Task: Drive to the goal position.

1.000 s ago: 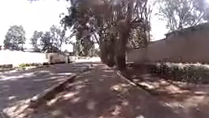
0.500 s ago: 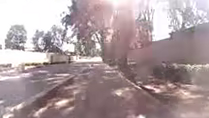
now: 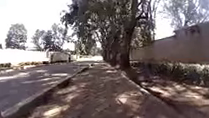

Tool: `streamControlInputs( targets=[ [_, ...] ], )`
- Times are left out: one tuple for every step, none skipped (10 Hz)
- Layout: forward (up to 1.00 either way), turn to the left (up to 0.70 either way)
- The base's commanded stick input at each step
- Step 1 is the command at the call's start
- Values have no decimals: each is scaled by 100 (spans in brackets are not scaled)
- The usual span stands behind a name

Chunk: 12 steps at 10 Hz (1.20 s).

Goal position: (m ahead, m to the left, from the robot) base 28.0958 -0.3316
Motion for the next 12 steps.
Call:
streamControlInputs(
  targets=[
    [70,0],
    [70,0],
    [70,0],
    [70,0],
    [70,0],
    [70,0],
    [70,0],
    [70,0],
    [70,0],
    [70,0],
    [70,0],
    [70,0]
  ],
)
